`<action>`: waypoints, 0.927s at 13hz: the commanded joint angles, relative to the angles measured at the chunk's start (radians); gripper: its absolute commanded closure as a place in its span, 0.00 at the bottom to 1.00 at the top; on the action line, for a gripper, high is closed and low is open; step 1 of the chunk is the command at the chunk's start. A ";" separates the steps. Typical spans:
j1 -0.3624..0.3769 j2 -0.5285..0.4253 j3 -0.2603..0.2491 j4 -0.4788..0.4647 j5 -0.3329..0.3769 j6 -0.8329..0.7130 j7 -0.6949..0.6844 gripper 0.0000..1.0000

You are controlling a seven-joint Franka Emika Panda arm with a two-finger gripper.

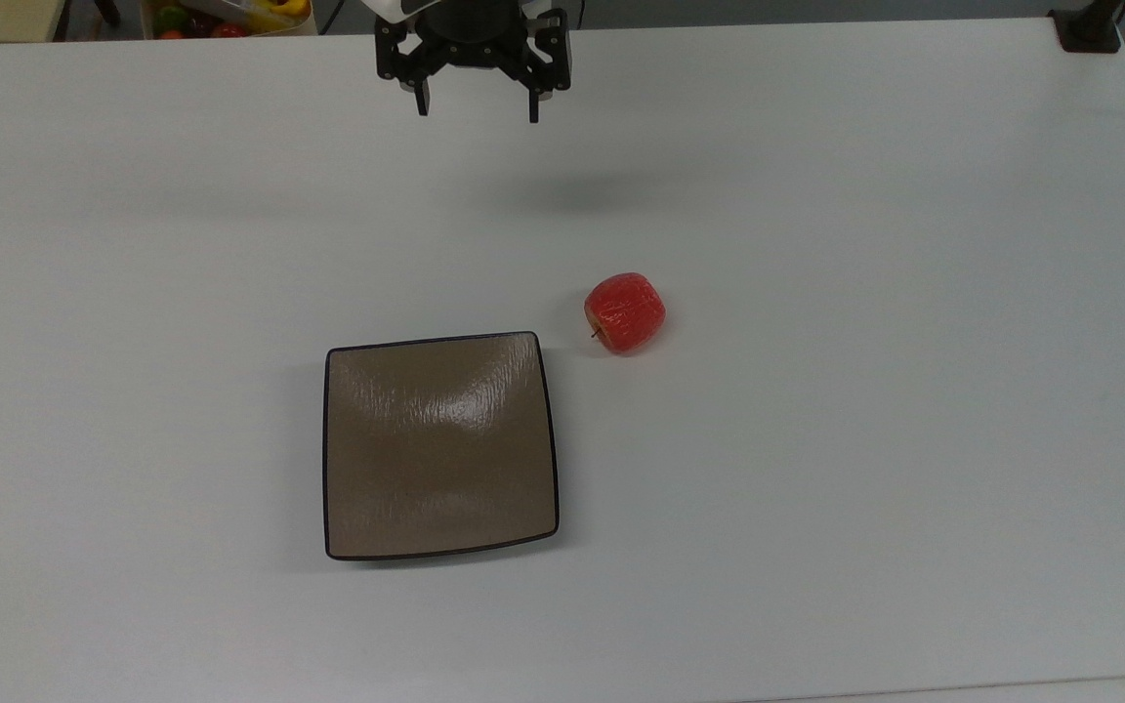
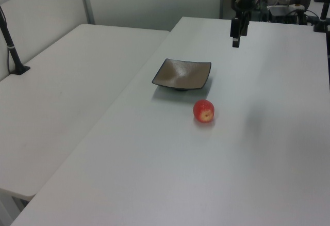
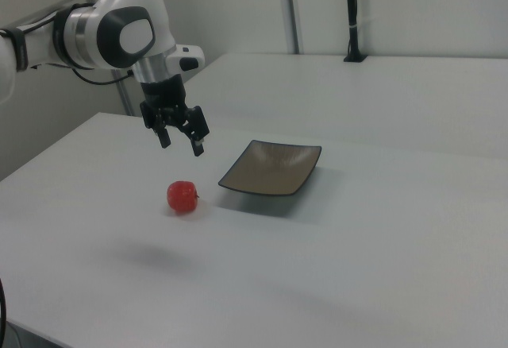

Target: Apples placed on a ceramic plate

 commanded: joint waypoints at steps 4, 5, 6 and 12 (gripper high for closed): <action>0.002 -0.002 -0.001 -0.011 -0.009 0.019 -0.017 0.00; 0.002 -0.002 -0.001 -0.011 -0.009 0.019 -0.014 0.00; 0.002 -0.002 -0.001 -0.011 -0.009 0.020 -0.012 0.00; 0.033 0.060 0.005 0.000 -0.008 0.104 0.182 0.00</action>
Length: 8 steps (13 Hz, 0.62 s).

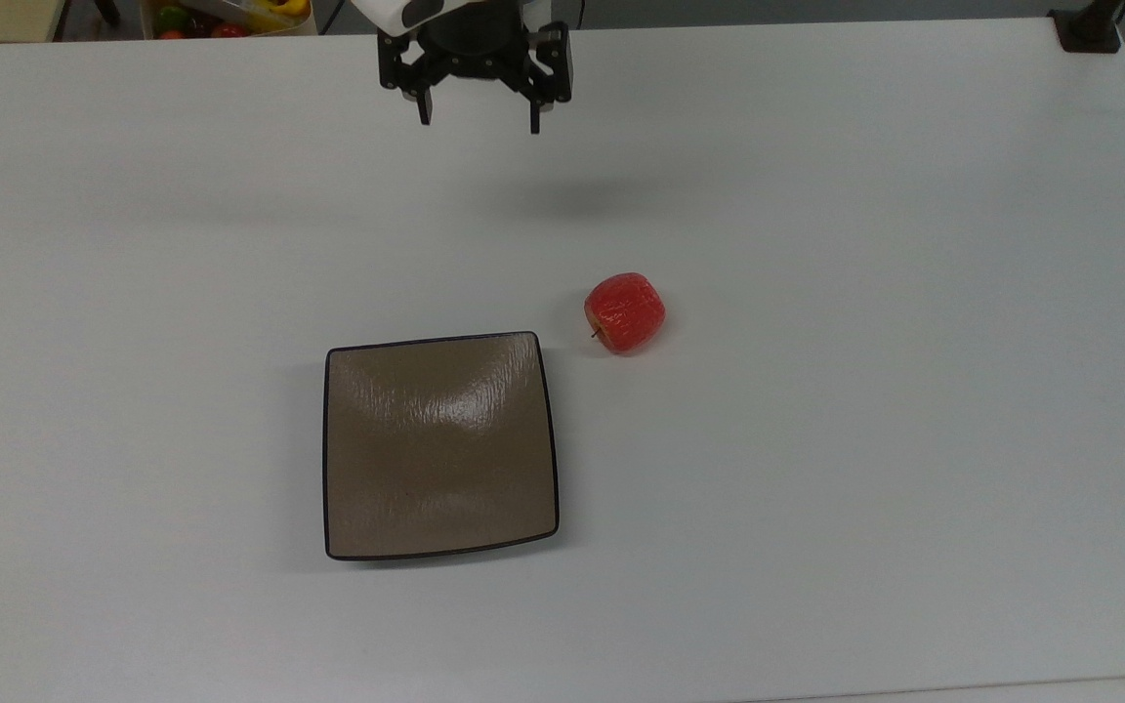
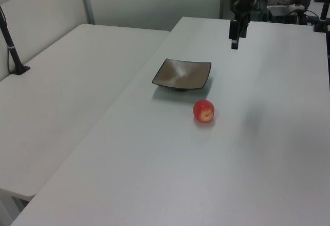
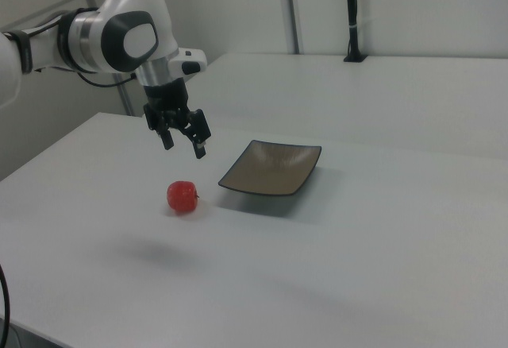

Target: Apples placed on a ceramic plate

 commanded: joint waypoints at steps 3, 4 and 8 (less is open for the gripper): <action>0.066 0.086 0.006 0.000 -0.011 0.175 0.396 0.00; 0.078 0.100 0.006 0.002 -0.015 0.210 0.480 0.00; 0.099 0.127 0.009 0.002 -0.040 0.262 0.796 0.00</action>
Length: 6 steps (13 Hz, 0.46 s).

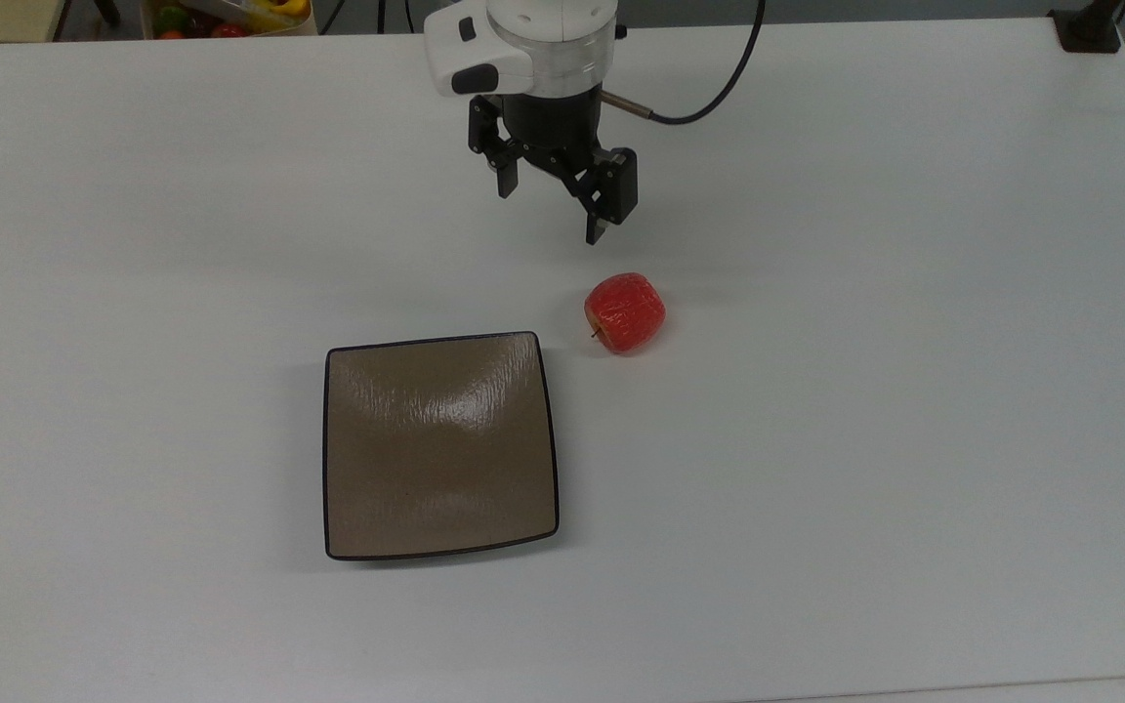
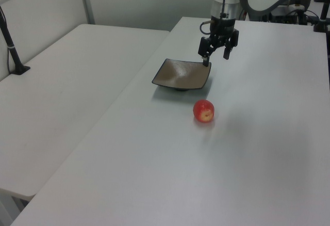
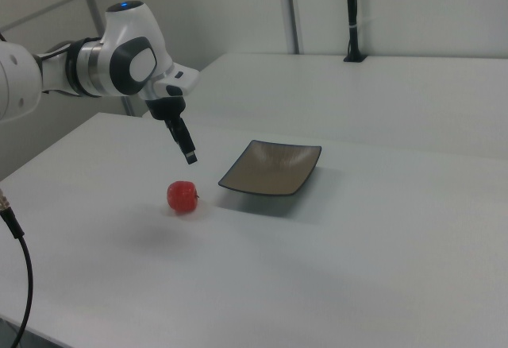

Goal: Apples placed on a ceramic plate
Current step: 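Move the open gripper over the red apple and lower onto it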

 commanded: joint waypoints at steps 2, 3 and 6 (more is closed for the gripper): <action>0.037 0.039 0.002 0.000 -0.034 0.069 0.319 0.00; 0.041 0.053 0.002 0.000 -0.043 0.080 0.377 0.00; 0.081 0.107 0.003 0.000 -0.109 0.092 0.508 0.00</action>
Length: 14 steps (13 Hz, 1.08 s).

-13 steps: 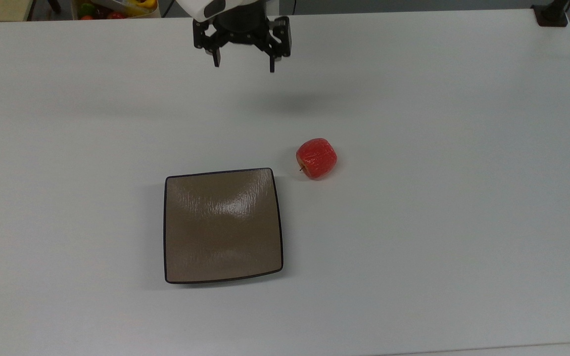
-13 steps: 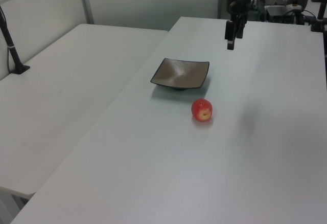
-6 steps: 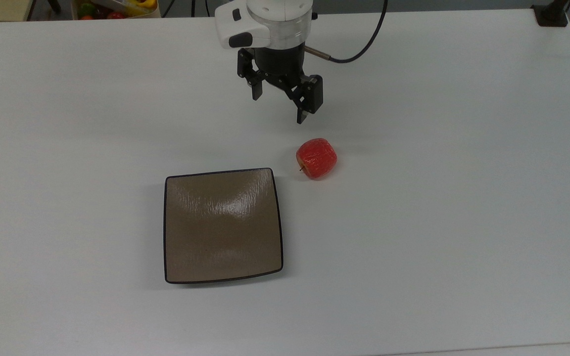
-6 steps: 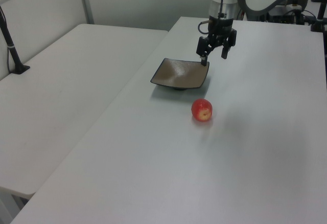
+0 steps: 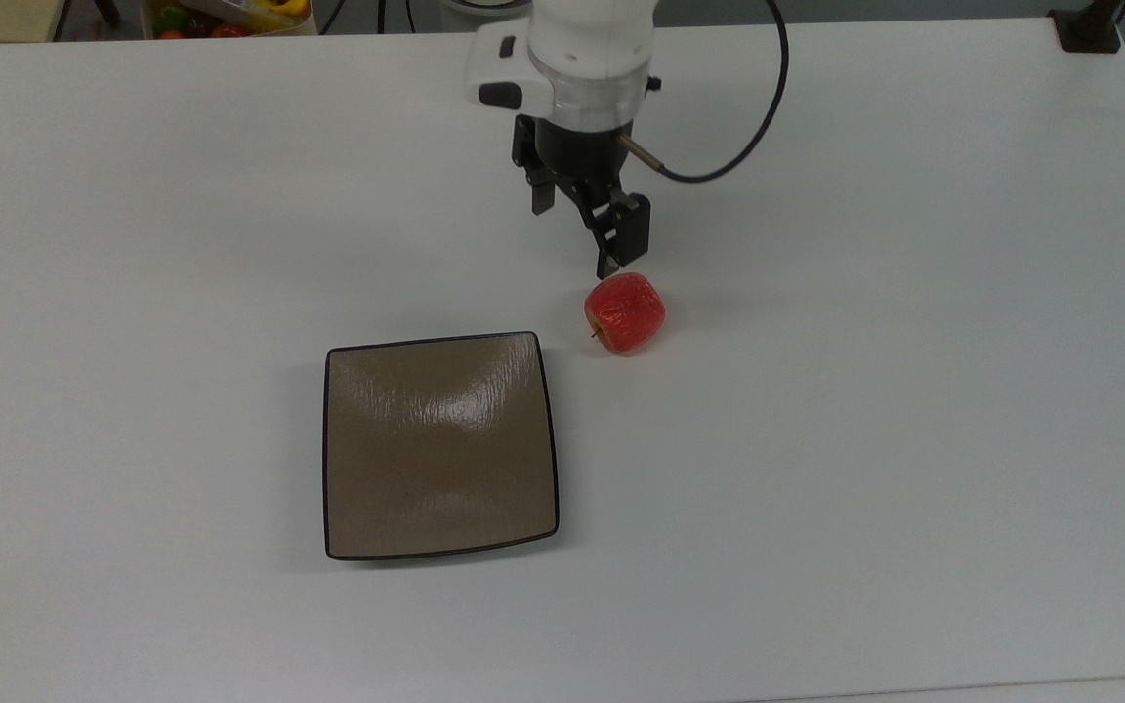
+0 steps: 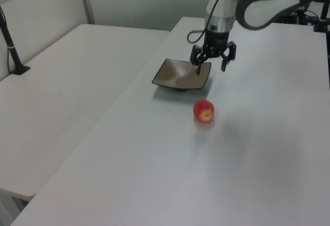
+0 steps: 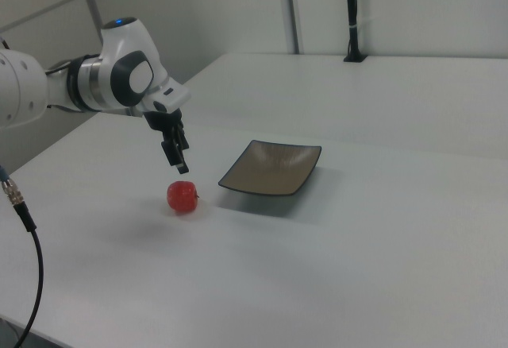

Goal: Apples placed on a ceramic plate
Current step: 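Move the open gripper over the red apple and lower onto it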

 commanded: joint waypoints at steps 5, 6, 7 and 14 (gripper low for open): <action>0.066 0.131 0.030 0.001 -0.139 0.080 0.237 0.00; 0.066 0.137 0.030 0.002 -0.139 0.101 0.240 0.00; 0.066 0.137 0.030 0.000 -0.139 0.133 0.244 0.00; 0.069 0.191 0.030 0.000 -0.158 0.160 0.251 0.00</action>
